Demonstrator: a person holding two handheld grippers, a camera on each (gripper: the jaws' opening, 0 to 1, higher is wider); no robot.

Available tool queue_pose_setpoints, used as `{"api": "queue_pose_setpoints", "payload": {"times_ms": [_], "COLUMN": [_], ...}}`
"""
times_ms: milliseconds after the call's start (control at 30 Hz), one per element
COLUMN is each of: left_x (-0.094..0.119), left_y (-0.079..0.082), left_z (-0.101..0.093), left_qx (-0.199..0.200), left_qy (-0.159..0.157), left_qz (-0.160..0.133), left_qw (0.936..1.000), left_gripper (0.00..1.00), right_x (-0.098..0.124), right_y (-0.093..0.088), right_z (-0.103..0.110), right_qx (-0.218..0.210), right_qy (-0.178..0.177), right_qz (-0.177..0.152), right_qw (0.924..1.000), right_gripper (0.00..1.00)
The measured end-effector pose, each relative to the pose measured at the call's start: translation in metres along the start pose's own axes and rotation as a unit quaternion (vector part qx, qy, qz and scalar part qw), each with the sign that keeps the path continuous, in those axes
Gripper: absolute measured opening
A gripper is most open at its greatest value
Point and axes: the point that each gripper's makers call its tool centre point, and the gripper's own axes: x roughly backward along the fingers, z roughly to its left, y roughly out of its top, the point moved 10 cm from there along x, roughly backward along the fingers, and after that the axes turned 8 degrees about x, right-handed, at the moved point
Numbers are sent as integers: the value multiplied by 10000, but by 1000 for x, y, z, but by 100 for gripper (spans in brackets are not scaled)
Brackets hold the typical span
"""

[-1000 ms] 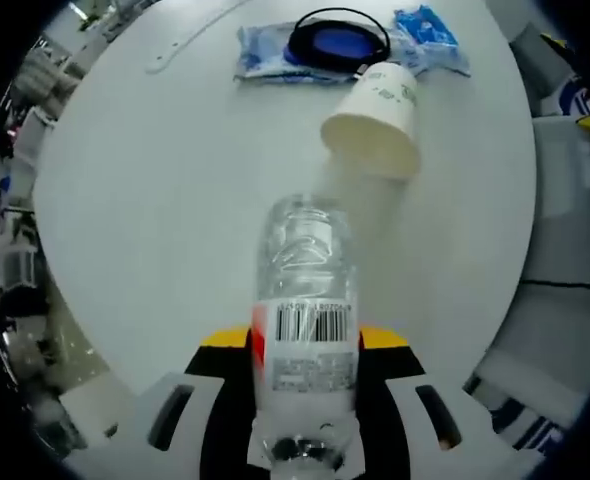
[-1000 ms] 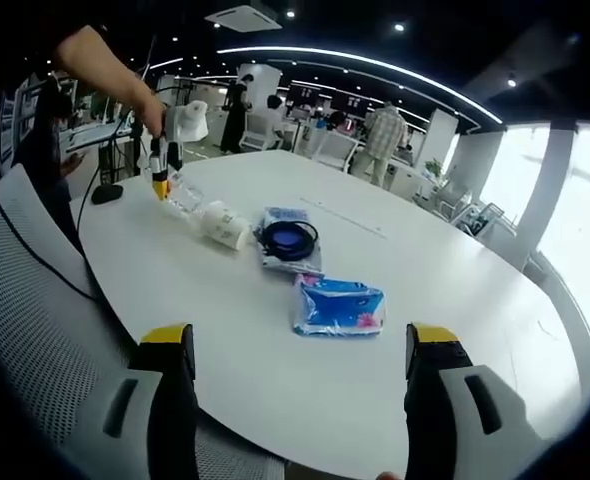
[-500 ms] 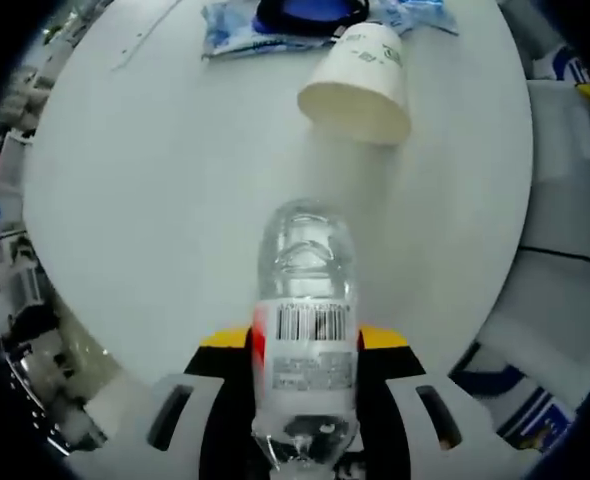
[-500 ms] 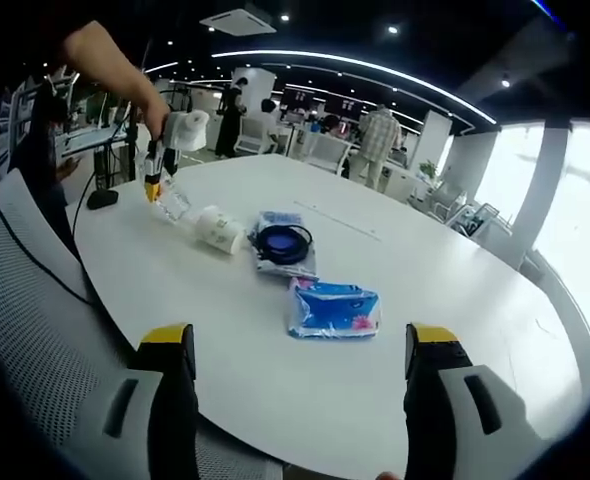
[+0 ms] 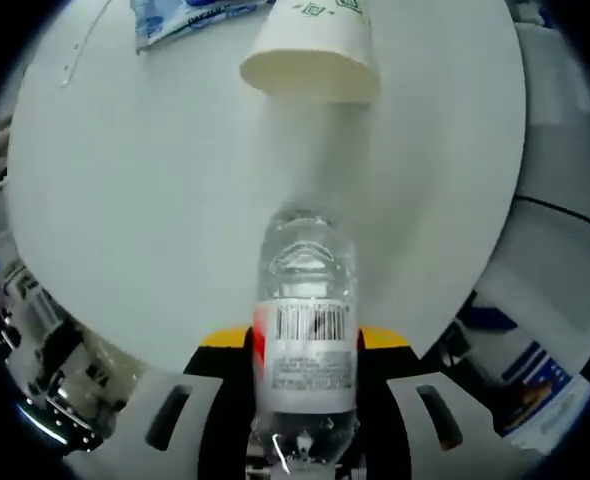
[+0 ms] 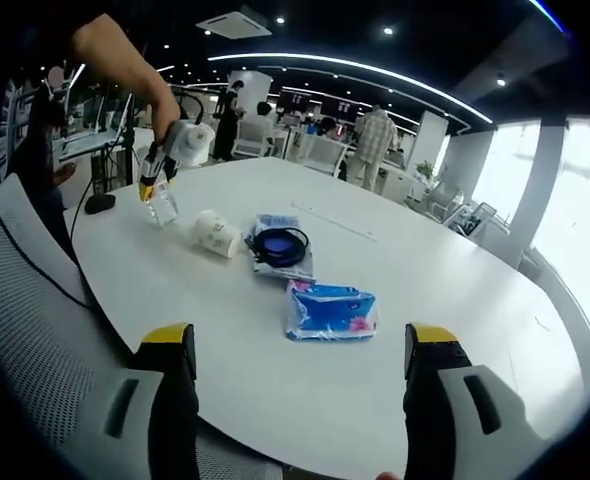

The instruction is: Arrange the tabletop items into an orderly group along one side of the table until the central work area is clear of visible clutter.

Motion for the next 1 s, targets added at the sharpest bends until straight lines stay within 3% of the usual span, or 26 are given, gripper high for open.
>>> {"api": "queue_pose_setpoints", "payload": {"times_ms": [333,567,767,1000], "left_x": [10,19,11,16], "left_y": [31,46,50,58], "left_z": [-5,-16,-25,-30], "left_qx": [-534,-790,-1243,-1279], "left_qy": [219,359,592,597], "left_qz": [330,263,1101,1073], "left_qw": [9978,9959,9843,9842], "left_gripper": [38,39,38,38], "right_x": [0,1,0,1], "right_y": [0,-1,-1,-1], "right_z": [-1,-2,-2,-3], "right_qx": [-52,-71,-57,-97], "right_qy": [-59,-102,-85,-119], "right_qz": [3,25,49,62], "right_qw": [10000,9999,9999,9999], "right_gripper": [85,85,85,85]}}
